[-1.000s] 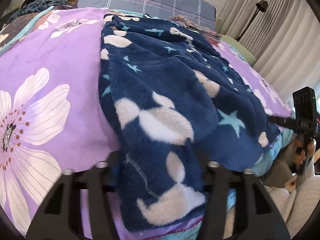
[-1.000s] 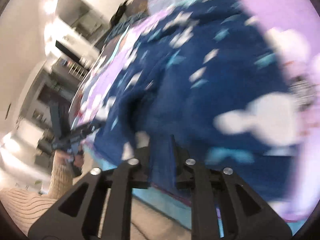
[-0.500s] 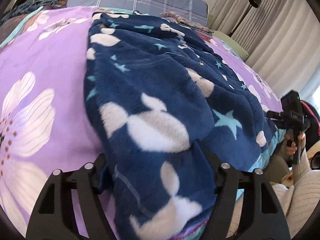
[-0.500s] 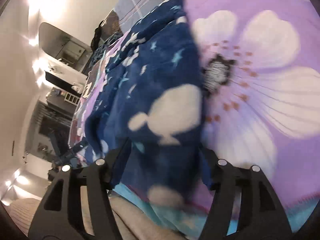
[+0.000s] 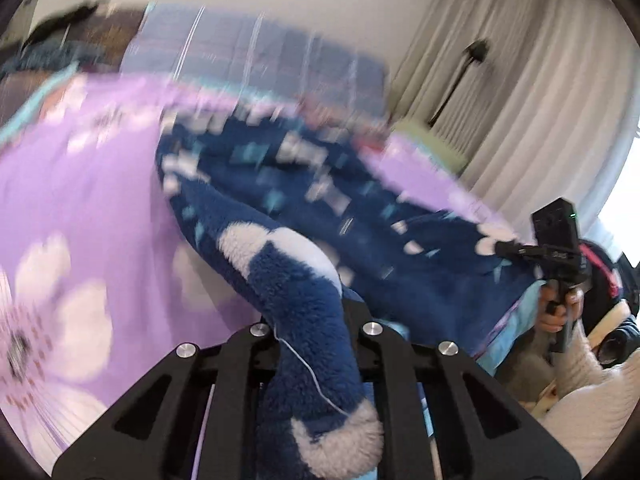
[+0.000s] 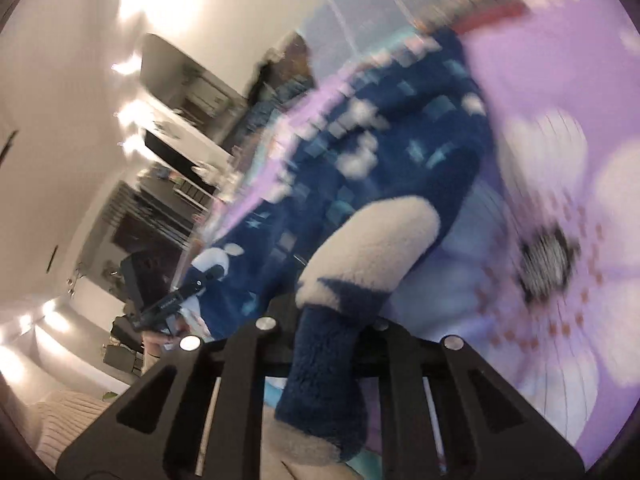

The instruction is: Fold small clothes

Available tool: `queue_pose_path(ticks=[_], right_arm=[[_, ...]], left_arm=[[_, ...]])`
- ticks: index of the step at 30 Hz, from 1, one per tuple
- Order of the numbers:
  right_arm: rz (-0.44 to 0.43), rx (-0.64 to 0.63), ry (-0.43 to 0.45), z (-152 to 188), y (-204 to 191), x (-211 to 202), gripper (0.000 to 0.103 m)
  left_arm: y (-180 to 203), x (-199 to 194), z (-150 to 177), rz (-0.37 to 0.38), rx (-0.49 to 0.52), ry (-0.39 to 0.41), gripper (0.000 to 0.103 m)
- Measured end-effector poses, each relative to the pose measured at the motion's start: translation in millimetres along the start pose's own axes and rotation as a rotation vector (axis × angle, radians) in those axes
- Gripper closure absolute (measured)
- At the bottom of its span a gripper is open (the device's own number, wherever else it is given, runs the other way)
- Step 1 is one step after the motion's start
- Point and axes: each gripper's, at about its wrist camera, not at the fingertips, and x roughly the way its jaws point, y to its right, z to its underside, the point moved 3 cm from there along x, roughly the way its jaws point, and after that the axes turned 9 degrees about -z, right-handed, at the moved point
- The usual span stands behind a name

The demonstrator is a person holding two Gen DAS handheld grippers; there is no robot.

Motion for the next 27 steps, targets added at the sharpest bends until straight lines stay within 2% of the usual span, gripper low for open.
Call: queue_pose_path(ticks=[5,8,10,13,19,22,27], right_arm=[[-0.042,-0.179,0.143,-29,-62,-43,0.091],[-0.051,-0.278,0.219,-27,-95,-76,0.091],[-0.014,-0.350,0.271,-24,-113,-95,0.089],[0.051,-0.332,0.283,-31,-101,-96,0.088],[0.057,-0.108,0.265,-75,-16,-55,0.088],[0.055,-0.051,0.259,-105,13,-29,0.088],[0.087,-0.047,0.259,-163,45,10,0.088]], left_arm=[[21,-65,-46,0.005,0.032,0.227,0.090],[39,-103,-57,-0.001,0.083,0.325,0.090],[51,-120,-59,-0.002,0.120,0.355,0.090],[54,-113,-62,-0.012,0.142,0.326,0.088],[25,-46,-77,-0.063,0.079,0.222,0.088],[6,-10,-102,-0.094,0.062,0.189,0.088],[-16,42,-151,-0.122,0.067,0.168,0.087]])
